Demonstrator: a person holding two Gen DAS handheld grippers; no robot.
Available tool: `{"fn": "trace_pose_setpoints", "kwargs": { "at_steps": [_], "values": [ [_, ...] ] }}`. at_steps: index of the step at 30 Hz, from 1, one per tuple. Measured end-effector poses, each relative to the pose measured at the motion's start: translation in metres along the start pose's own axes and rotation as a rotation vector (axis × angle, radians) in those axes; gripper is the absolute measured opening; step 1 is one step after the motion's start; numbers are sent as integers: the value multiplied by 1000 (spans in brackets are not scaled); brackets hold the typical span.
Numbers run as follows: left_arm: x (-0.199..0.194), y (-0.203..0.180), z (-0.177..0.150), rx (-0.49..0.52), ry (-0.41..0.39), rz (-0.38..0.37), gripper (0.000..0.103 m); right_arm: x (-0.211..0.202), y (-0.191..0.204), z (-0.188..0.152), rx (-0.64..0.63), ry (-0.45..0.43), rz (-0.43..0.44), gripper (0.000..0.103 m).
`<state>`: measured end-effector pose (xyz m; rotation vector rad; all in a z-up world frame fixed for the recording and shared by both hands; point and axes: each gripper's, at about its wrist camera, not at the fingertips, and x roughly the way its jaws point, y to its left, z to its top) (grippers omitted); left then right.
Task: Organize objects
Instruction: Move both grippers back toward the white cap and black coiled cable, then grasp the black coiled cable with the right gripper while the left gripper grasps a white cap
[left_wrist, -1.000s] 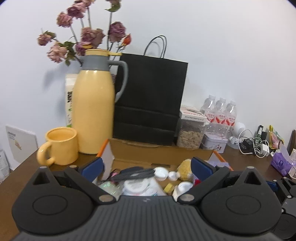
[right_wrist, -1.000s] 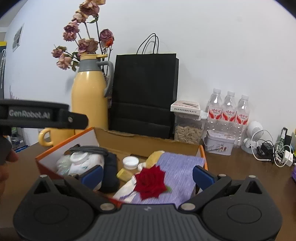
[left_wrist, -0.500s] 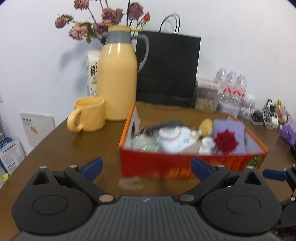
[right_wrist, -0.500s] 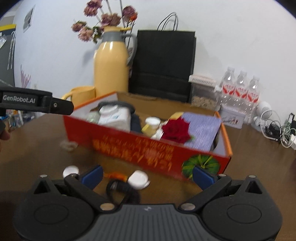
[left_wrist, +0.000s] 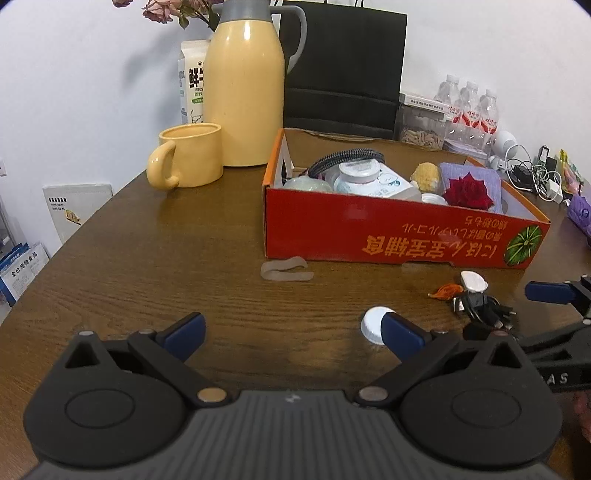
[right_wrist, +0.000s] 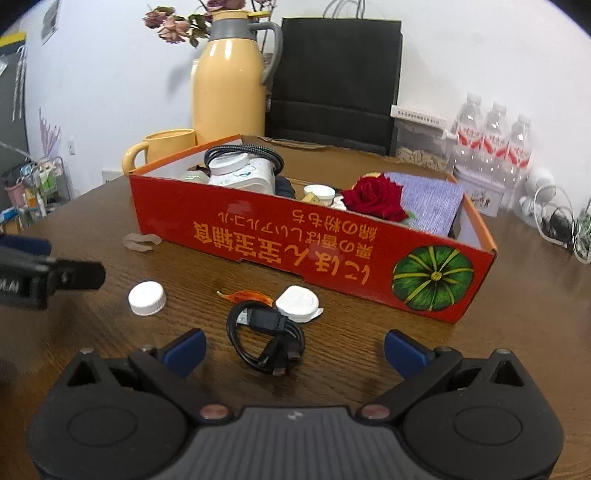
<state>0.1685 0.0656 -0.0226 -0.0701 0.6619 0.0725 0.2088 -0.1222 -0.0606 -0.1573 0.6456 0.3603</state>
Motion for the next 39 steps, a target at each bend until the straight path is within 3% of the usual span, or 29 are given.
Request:
{"fn": "trace_pose_setpoints", "kwargs": {
  "at_steps": [1,3,9,30,35,36,39],
  "values": [
    [1,0,0,0,3,0,103,1,0,0,7,-1,6,99],
    [3,-1,-2,1,11,2,103,4,1,0,17,4,23,82],
    [12,-6,-6,9,40,0,103,1,5,-1,6,-17,63,45],
    [36,-46,-1,74,75,-26,103,-26,-2,-7,-16,-144,-23,41],
    [34,-53,-2,103,61,-46,86,-27,-3,-8,-12,-150,-27,41],
    [33,-54,-2,109,54,-50,77,-27,-3,-8,-12,-150,-27,41],
    [27,-56,-2,116,28,-69,30,-27,-3,-8,-13,-151,-27,41]
  ]
}}
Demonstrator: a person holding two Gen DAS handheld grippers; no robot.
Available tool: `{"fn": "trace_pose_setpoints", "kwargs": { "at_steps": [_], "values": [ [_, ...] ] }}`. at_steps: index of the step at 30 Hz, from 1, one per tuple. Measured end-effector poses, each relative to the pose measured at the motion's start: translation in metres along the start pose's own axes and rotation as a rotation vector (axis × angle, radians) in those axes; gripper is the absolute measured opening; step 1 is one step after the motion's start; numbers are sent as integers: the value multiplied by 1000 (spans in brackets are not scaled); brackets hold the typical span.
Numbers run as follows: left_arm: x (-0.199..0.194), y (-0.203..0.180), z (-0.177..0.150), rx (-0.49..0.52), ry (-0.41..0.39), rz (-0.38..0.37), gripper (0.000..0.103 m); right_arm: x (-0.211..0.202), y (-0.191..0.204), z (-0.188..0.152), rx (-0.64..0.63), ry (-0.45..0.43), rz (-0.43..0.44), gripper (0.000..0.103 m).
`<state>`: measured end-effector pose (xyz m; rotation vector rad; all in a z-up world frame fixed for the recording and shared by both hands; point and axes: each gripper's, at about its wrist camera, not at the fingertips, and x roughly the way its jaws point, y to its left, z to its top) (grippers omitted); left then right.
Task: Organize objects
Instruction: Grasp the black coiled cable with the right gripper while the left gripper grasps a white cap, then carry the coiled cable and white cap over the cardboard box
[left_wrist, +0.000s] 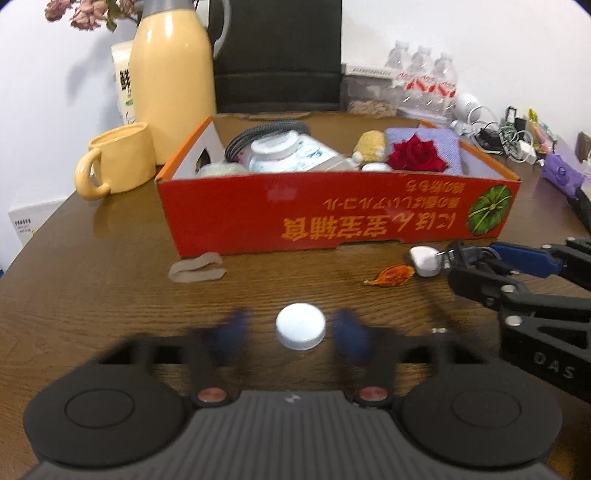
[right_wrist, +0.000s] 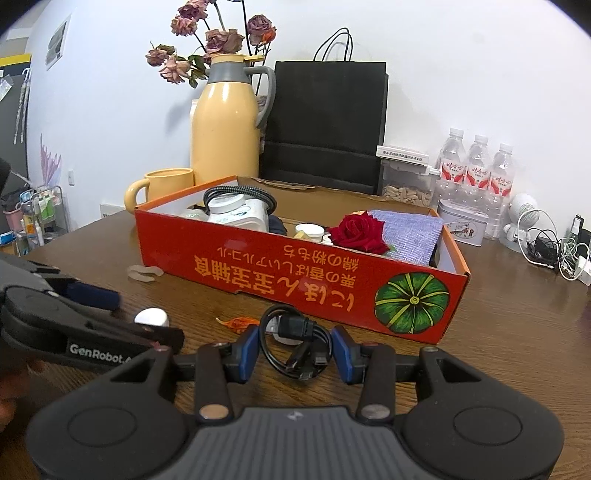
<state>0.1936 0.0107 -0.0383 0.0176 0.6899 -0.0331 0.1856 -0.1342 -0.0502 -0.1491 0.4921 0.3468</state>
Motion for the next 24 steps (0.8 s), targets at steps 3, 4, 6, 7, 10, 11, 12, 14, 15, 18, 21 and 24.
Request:
{"fn": "trace_pose_setpoints", "kwargs": {
  "at_steps": [3,4,6,7,10,11,12,14,15,18,21,24],
  "values": [
    [-1,0,0,-8,-5,-8,29,0,0,0,-1,-3,-1,41],
    [-2,0,-1,-10,-8,-8,29,0,0,0,-1,-3,-1,41],
    [-1,0,0,-16,-8,-11,29,0,0,0,-1,-4,-1,41],
    [-2,1,0,-19,-8,-10,29,-1,0,0,-1,-4,-1,41],
    [-3,1,0,-28,-17,-8,29,-1,0,1,-1,-9,-1,41],
    [-4,1,1,-31,-22,-9,29,-2,1,1,-1,-12,-1,41],
    [-6,1,2,-33,-30,-10,29,-2,1,1,-1,-15,-2,41],
    [-8,0,3,-39,-41,-12,29,-3,1,1,-2,-24,-3,41],
    [-9,0,4,-41,-48,-15,29,-3,1,1,-2,-29,-4,41],
    [-12,-2,7,-40,-64,-19,29,-6,1,1,-6,-48,-7,41],
    [-17,-4,12,-36,-89,-26,29,-8,0,2,-4,-67,-8,41],
    [-22,-7,20,-31,-121,-34,29,-10,-1,6,2,-94,-9,41]
  ]
}}
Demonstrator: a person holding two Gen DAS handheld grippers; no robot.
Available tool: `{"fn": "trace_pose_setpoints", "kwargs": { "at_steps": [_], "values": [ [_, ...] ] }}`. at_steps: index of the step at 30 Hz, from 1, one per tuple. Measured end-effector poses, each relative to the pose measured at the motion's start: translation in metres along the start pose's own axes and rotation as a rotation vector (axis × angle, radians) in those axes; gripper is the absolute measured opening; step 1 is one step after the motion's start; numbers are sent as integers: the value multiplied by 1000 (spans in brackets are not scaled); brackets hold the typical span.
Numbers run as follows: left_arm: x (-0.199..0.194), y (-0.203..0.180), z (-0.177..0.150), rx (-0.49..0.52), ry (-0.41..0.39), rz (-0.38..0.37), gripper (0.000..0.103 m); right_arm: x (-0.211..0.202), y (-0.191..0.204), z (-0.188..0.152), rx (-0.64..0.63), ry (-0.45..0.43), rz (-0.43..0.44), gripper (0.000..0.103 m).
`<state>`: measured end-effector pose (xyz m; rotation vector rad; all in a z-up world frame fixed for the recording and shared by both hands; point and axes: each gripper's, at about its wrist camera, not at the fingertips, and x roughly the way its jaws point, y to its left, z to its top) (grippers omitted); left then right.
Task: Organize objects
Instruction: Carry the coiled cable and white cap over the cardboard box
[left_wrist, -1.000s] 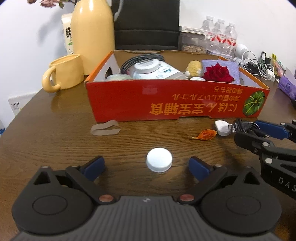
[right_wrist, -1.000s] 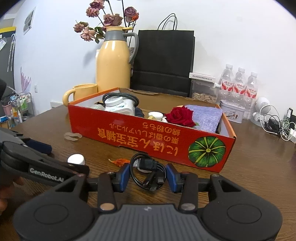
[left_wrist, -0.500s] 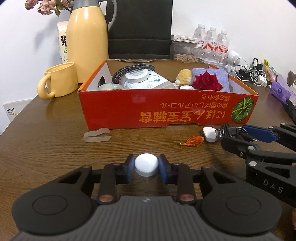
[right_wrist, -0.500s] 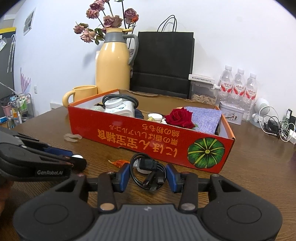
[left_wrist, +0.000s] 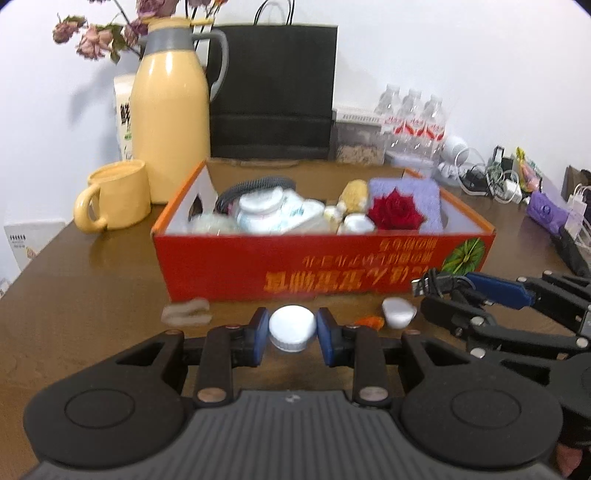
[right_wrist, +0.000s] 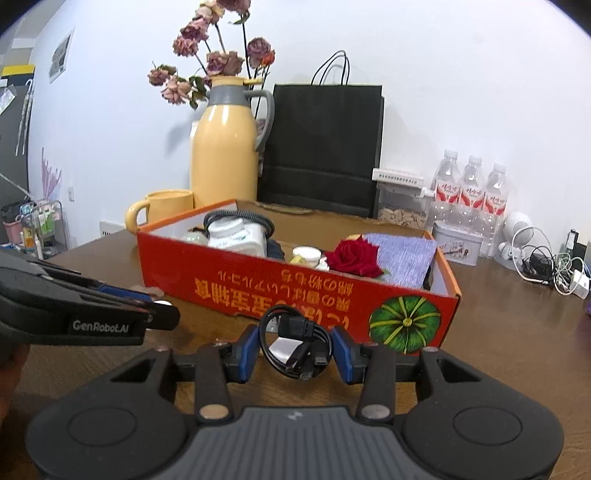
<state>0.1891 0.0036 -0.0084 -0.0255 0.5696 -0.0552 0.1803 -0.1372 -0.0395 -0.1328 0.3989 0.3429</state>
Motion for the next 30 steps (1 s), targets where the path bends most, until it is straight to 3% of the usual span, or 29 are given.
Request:
{"fn": "trace_pose_setpoints", "kwargs": {
  "at_steps": [12,22,30],
  "values": [
    [-2,-12,59,-5,-145,-38,29,5,-9,44,-21,-90,-18,41],
    [22,-10,94,-47,-192,-45,29,43,-14,82,-33,-114,-50,41],
    [60,-3,112,-75,-183,-44,29,83,-31,93,9,-92,-65,41]
  ]
}}
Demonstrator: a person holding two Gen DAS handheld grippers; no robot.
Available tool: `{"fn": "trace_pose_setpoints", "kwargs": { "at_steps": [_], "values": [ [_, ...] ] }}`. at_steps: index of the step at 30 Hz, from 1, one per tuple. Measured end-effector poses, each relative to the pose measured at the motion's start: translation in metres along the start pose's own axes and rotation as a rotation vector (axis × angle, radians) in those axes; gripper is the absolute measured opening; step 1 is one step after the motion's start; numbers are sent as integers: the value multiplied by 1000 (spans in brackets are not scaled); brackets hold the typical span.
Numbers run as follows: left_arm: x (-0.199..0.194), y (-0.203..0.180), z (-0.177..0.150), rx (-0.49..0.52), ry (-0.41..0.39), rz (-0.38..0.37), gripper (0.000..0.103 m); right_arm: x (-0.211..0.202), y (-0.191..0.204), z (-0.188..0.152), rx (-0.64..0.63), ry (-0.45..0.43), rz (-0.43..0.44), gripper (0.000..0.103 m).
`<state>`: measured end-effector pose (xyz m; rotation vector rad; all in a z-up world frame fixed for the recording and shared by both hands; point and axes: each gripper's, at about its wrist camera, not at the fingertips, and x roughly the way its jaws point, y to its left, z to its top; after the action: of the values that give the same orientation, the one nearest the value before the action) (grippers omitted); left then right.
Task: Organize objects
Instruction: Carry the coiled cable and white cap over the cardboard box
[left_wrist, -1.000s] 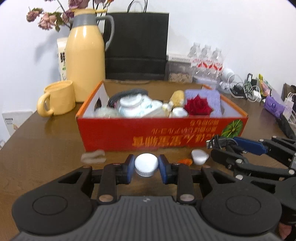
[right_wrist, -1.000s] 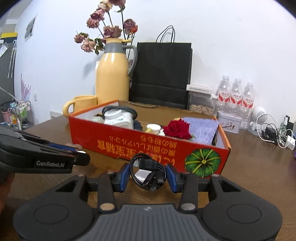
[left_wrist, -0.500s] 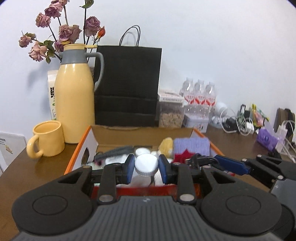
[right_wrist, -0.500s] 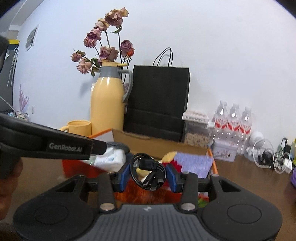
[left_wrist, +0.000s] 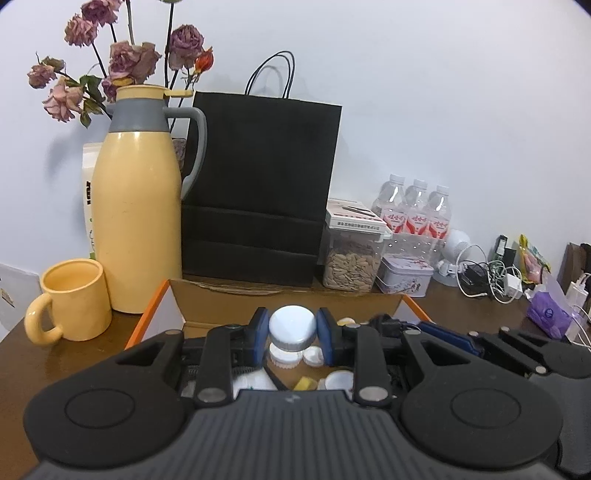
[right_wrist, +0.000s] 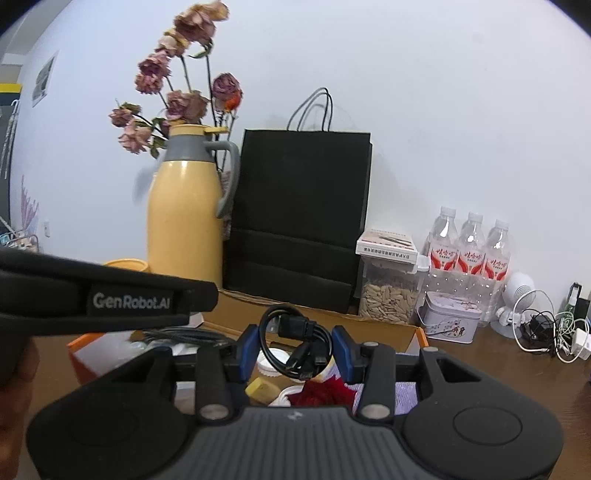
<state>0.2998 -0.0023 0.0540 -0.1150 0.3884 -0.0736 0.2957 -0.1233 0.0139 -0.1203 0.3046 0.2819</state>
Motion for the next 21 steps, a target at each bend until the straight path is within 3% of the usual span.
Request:
{"fn": "trace_pose_setpoints", "kwargs": {
  "at_steps": [7,15,16,17,18,19,20,21],
  "values": [
    [33,1,0,21,34,12,29,28,-13,-10,25,58,-7,41],
    [45,7,-4,27,57,28,30,38,-17,-16,27,109,-2,43],
    [45,7,-4,30,59,29,34,38,-17,-15,26,109,-3,45],
    [44,8,-4,30,58,28,39,37,-17,-15,27,108,-5,55],
    [43,9,-4,25,56,32,61,36,-18,-15,30,101,-8,72],
    [42,10,-3,20,48,44,90,35,-18,-14,32,93,-14,81],
    [41,10,-3,19,34,59,102,34,-18,-13,32,85,-22,95],
    [39,10,-3,22,11,82,103,33,-19,-12,29,82,-26,101]
  ]
}}
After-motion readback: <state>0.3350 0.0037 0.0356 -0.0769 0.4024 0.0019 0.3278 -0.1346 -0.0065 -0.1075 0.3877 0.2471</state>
